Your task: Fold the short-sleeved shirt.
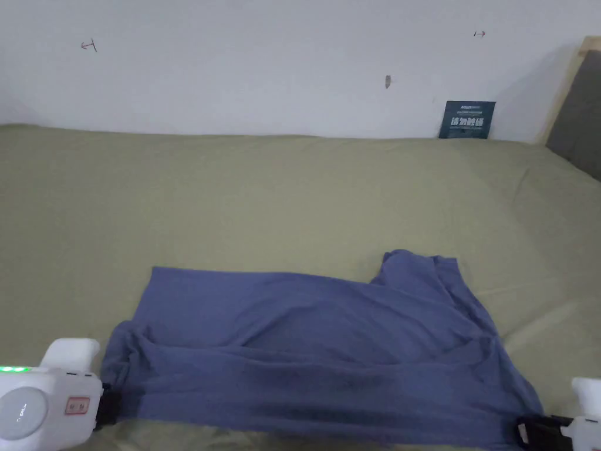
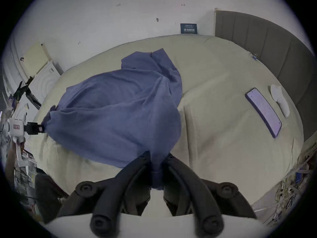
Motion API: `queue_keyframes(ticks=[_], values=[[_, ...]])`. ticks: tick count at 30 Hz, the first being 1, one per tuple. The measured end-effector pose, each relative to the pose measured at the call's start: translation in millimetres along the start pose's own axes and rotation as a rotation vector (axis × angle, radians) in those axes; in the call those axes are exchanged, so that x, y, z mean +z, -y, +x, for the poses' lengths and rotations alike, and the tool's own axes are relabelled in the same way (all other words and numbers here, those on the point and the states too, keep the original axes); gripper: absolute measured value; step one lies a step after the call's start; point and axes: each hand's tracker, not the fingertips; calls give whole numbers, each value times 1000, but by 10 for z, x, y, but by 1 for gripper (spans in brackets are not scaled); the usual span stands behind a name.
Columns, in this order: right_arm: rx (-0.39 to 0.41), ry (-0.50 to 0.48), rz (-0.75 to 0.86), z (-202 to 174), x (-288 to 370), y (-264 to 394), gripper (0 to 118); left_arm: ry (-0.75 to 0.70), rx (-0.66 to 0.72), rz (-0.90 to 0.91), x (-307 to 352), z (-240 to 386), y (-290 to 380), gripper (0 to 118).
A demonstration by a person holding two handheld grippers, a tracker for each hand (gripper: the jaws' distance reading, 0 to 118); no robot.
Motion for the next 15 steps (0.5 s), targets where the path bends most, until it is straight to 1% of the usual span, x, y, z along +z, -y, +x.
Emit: queue_keyframes(ticks=[6, 11, 12, 13, 14, 15], values=[[15, -15, -22, -34, 331, 444, 11, 3, 15, -13, 359, -53, 599, 8], [14, -19, -57, 4, 344, 654, 12, 20, 44, -47, 358, -168, 787, 8], [11, -21, -39, -44, 339, 692, 23, 50, 52, -46, 338, -192, 784, 12], [-1, -20, -32, -41, 333, 679, 54, 70, 50, -27, 329, -205, 782, 24], [-18, -15, -30, -38, 329, 658, 106, 95, 33, 5, 329, -214, 786, 63], [-17, -17, -30, -29, 315, 631, 116, 63, 32, 4, 330, -225, 776, 94]])
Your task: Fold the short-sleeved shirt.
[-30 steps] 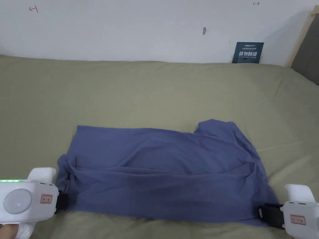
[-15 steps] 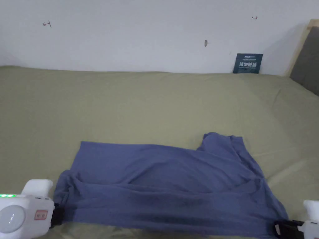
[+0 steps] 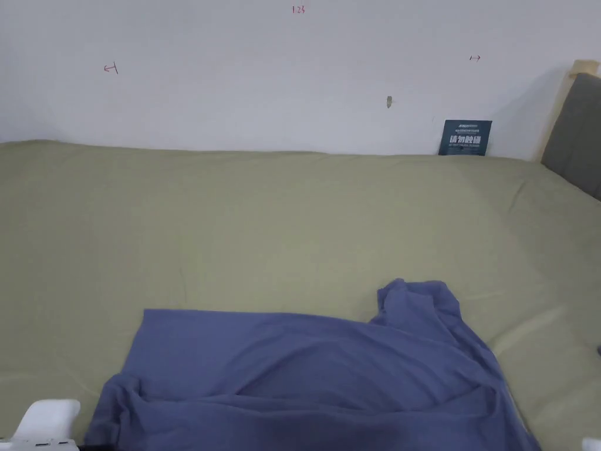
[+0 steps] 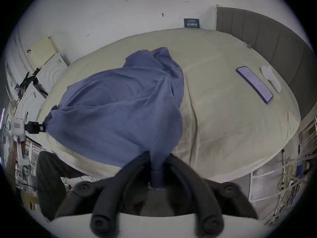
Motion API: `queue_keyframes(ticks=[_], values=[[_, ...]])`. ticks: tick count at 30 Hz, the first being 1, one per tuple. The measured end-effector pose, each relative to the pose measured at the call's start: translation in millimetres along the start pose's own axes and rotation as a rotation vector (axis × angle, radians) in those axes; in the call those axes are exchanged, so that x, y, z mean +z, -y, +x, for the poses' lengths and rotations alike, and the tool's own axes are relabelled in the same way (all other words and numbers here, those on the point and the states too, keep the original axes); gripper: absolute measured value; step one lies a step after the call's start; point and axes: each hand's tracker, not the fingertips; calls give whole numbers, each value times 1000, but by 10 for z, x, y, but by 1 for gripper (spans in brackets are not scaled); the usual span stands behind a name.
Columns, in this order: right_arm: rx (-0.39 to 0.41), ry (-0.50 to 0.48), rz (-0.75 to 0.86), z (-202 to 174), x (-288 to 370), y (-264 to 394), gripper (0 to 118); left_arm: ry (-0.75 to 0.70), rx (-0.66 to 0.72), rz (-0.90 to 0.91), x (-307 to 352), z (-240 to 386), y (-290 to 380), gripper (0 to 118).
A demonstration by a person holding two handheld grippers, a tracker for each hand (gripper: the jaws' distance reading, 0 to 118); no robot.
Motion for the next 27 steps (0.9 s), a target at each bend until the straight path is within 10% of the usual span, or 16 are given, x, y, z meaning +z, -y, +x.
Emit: queue_keyframes(ticks=[6, 8, 10, 11, 16, 18, 21, 27], values=[[1, 55, 98, 104, -36, -163, 93, -53, 59, 101, 149, -72, -292, 99], [-10, 80, 126, 159, -109, -321, 36, -59, 93, 128, 134, -76, -479, 67], [-11, 103, 150, 134, -66, -600, 23, -43, 76, 139, 72, -33, -701, 53], [-12, 150, 169, 148, -135, -684, 1, -51, 71, 159, -10, -19, -827, 12], [-9, 126, 155, 152, -375, -1021, 0, -59, 63, 152, -488, 10, -1463, 0], [-6, 123, 140, 113, -540, -1165, 0, -101, 37, 170, -706, 29, -1658, 16], [16, 123, 119, 110, -776, -1283, 0, -93, 47, 112, -1095, 4, -1914, 100], [21, 121, 86, 181, -1082, -1364, 0, -193, 7, 41, -1655, 40, -2099, 105]])
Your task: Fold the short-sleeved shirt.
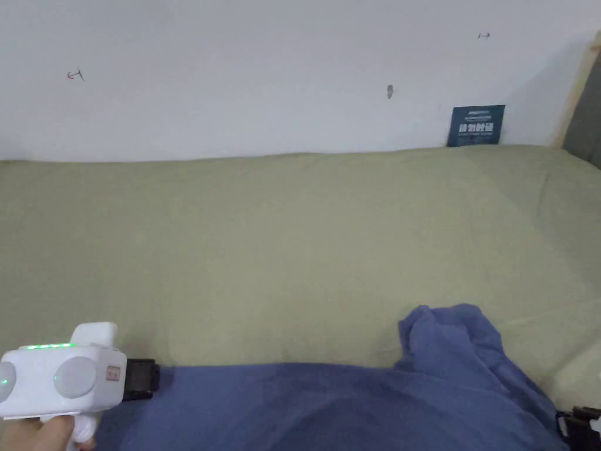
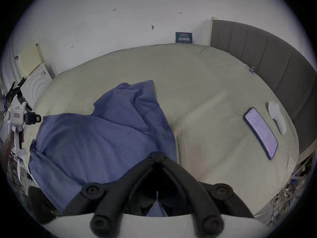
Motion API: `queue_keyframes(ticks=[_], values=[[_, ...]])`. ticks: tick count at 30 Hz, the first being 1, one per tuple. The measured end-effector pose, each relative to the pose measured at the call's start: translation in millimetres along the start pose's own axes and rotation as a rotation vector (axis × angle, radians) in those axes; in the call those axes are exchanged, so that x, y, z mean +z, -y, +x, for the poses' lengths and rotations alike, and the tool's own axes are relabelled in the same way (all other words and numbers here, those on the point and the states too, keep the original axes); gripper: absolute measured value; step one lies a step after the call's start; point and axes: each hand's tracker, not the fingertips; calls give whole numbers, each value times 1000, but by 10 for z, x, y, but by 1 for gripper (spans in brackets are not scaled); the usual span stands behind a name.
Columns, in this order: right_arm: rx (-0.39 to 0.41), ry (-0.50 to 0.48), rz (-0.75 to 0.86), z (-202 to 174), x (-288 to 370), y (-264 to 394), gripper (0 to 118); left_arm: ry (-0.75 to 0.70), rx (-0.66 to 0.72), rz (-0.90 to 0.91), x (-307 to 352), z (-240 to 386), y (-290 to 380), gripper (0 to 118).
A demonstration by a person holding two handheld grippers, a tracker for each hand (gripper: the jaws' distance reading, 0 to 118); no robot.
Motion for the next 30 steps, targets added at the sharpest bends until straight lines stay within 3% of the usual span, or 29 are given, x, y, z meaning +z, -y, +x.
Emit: queue_keyframes(ticks=[4, 5, 8, 14, 15, 16, 17, 18, 19, 21, 23, 25, 26, 27, 28, 29, 30], values=[[15, 5, -18, 26, -73, -44, 0, 7, -20, -21, -45, 72, 13, 100], [14, 6, -19, 44, -84, -68, 0, -1, -27, -22, -34, 96, 33, 86], [12, 9, -17, 35, -103, -159, 0, 46, -9, -1, 97, 143, 87, 3], [29, 0, -37, 2, -347, -460, 0, 27, -55, 7, 119, 210, 108, 3], [33, 0, -54, 4, -421, -518, 6, 31, -46, 5, 109, 191, 89, 3], [35, 7, -82, 3, -523, -587, 33, 36, -38, 2, 118, 183, 88, 3], [35, 18, -117, -11, -638, -630, 89, 39, -39, 1, 123, 179, 89, 3], [49, 12, -158, -61, -713, -632, 117, 42, -42, -2, 126, 176, 91, 3], [69, 20, -130, -64, -763, -675, 114, 47, -42, -4, 114, 149, 60, 3], [116, 88, -201, -88, -884, -851, 93, 56, -32, -9, 113, 132, 64, 3], [129, 77, -213, -87, -905, -864, 90, 61, -25, -11, 97, 117, 48, 3], [80, 66, -212, -46, -858, -947, 85, 62, -29, -9, 109, 116, 56, 3], [59, 62, -205, -70, -798, -835, 57, 62, -31, -9, 129, 110, 62, 3], [73, 66, -179, -73, -727, -866, 7, 61, -30, -7, 138, 93, 47, 3], [83, 64, -144, -101, -574, -891, 0, 65, -29, -4, 173, 78, 50, 3], [43, 53, -73, -129, -454, -928, 0, 67, -28, 8, 231, 61, 58, 3], [35, 29, -105, -108, -513, -712, 0, 68, -29, 13, 293, 40, 61, 3]])
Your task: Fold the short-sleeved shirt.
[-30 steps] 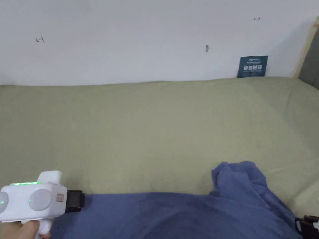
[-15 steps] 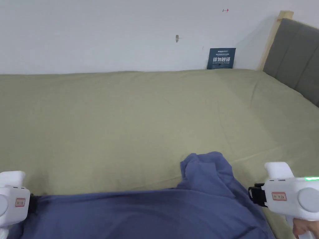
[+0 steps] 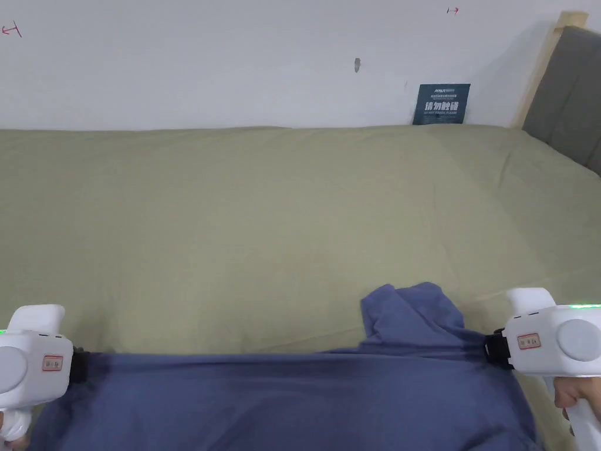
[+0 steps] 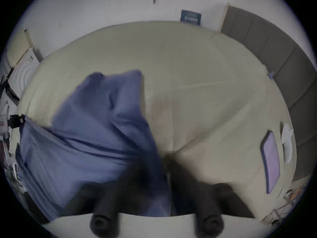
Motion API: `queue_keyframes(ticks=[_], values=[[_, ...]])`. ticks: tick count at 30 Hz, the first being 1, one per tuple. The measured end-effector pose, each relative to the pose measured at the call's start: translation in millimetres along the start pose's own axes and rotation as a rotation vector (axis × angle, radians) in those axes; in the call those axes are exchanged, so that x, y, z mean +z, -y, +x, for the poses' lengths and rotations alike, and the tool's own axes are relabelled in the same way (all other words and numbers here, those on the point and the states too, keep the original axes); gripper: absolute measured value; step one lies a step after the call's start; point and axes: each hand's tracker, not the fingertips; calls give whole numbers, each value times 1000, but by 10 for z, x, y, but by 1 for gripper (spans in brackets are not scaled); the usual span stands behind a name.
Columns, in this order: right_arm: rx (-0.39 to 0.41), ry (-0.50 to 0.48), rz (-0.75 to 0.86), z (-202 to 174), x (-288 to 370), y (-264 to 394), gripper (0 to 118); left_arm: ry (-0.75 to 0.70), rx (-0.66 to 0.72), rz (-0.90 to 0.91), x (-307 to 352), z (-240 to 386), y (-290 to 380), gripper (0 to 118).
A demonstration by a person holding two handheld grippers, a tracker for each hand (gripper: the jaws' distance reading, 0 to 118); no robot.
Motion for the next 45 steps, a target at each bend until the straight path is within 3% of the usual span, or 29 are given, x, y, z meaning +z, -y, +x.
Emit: queue_keyframes(ticks=[9, 18, 28, 36, 37, 38, 39, 40, 42, 43, 45], values=[[9, -61, 143, 53, 997, 244, 0, 74, 28, 119, 866, -294, 303, 3], [42, -101, 223, 209, 1725, 915, 0, 109, 12, 216, 1698, -424, 940, 3], [27, -104, 171, 193, 1842, 1879, 0, 100, 1, 212, 1827, -469, 1808, 3], [-7, -92, 87, 158, 1559, 2166, 1, 72, -23, 135, 1534, -450, 2059, 7], [-7, -91, 87, 152, 1551, 2167, 9, 75, -17, 135, 1549, -446, 2067, 19], [-10, -95, 91, 154, 1556, 2162, 40, 80, -13, 136, 1542, -462, 2068, 56], [-19, -96, 96, 159, 1568, 2149, 80, 84, -2, 141, 1549, -478, 2064, 87], [-28, -90, 104, 160, 1586, 2136, 115, 80, 13, 141, 1570, -482, 2053, 105], [-34, -61, 134, 144, 1612, 2130, 114, 64, 54, 202, 1670, -492, 2061, 105], [-70, -3, 228, 111, 1643, 2132, 112, 56, 68, 216, 1742, -496, 2047, 105], [-53, -30, 208, 49, 1658, 2169, 109, 41, 92, 224, 1853, -506, 2029, 105]])
